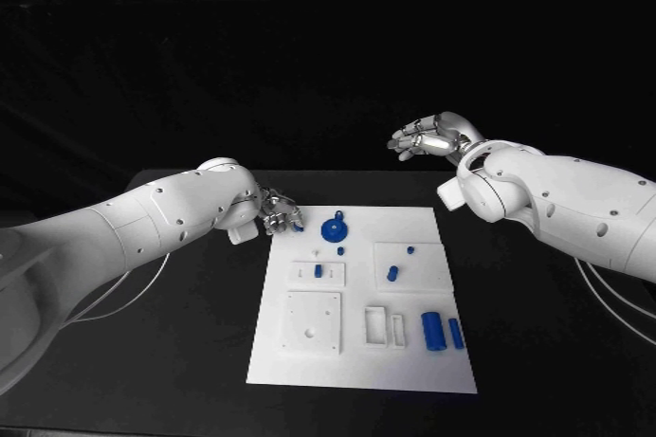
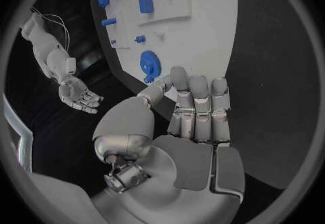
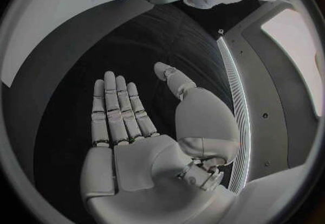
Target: Assemble the parts on the task board
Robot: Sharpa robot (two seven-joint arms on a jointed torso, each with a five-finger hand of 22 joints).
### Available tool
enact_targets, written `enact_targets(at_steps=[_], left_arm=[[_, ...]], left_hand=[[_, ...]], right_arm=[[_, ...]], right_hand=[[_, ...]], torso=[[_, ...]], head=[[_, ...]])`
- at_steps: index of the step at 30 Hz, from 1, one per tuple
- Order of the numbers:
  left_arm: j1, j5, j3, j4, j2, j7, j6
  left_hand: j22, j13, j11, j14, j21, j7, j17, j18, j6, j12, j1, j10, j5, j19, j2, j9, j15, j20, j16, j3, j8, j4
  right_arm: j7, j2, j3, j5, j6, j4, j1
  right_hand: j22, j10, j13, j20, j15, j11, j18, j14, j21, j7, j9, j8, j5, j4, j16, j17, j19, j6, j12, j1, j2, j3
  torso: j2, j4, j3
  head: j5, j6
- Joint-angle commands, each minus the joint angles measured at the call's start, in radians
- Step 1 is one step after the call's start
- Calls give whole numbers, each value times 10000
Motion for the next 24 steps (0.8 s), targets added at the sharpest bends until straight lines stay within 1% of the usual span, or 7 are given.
enact_targets(at_steps=[1,3,6,11,16,19,24], left_arm=[[26,231,3,533,-259,-64,-607],[56,123,-1,1116,-576,-37,-1023],[109,-31,-6,1841,-1012,-77,-1205],[177,-229,-30,2904,-1656,-221,-1438],[181,-710,-56,3753,-2059,-331,-1678],[177,-1067,-122,4274,-2234,-430,-1748],[173,-1277,-360,4719,-2351,-505,-1868]], left_hand=[[-20,-23,-58,36,38,-339,-20,-196,515,50,-150,67,130,97,-54,-5,-49,-1286,48,-5,224,-52],[-26,-32,-80,63,43,-362,-26,-191,568,48,-169,99,225,119,-93,-25,-55,-1296,58,4,260,-56],[-27,-36,-144,203,105,-423,-28,-163,700,81,-179,253,638,242,-209,-76,-96,-1337,117,32,349,-78],[-27,-31,-209,381,179,-491,-23,-128,858,130,-194,448,668,384,-306,-129,-146,-1384,183,24,435,-62],[-36,-46,-249,546,232,-534,-35,-92,998,131,-218,607,664,509,-390,-170,-161,-1420,202,18,472,-18],[-58,-48,-265,611,206,-548,-39,-86,1046,134,-221,660,698,557,-423,-193,-167,-1416,208,42,475,-13],[-64,-42,-274,640,200,-557,-34,-85,1075,147,-228,686,699,581,-433,-196,-171,-1416,223,44,484,-5]], right_arm=[[66,-33,5,18,134,10,0],[58,-48,5,19,146,16,0],[51,-84,5,20,151,21,0],[32,-119,4,21,183,1,0],[36,-119,3,20,195,-5,0],[36,-133,3,20,204,-10,-1],[35,-133,3,20,208,-15,-2]], right_hand=[[10,-35,-16,21,-30,32,57,-70,-63,338,-13,47,55,63,-32,10,-52,-60,65,19,-49,15],[10,-36,-18,21,-30,32,58,-70,-64,338,-14,47,56,63,-33,11,-53,-61,66,19,-49,15],[11,-42,-25,22,-28,34,59,-75,-67,339,-17,47,61,62,-37,13,-59,-63,66,22,-53,14],[14,-48,-34,24,-27,36,61,-79,-70,339,-20,47,68,61,-42,15,-65,-66,66,26,-57,13],[17,-50,-43,25,-25,37,63,-85,-74,339,-23,49,82,56,-47,19,-71,-67,70,37,-59,16],[19,-53,-49,27,-23,37,64,-87,-76,339,-25,50,89,52,-51,21,-76,-68,73,45,-62,17],[19,-53,-51,27,-23,37,65,-88,-77,339,-26,50,92,51,-52,22,-77,-68,74,47,-63,17]], torso=[[-13,20,0],[-17,31,2],[-23,39,3],[-44,91,2],[-69,122,-1],[-79,138,-11],[-73,141,-15]], head=[[32,-10],[44,-4],[54,-5],[51,-11],[77,-42],[64,-66],[93,-90]])
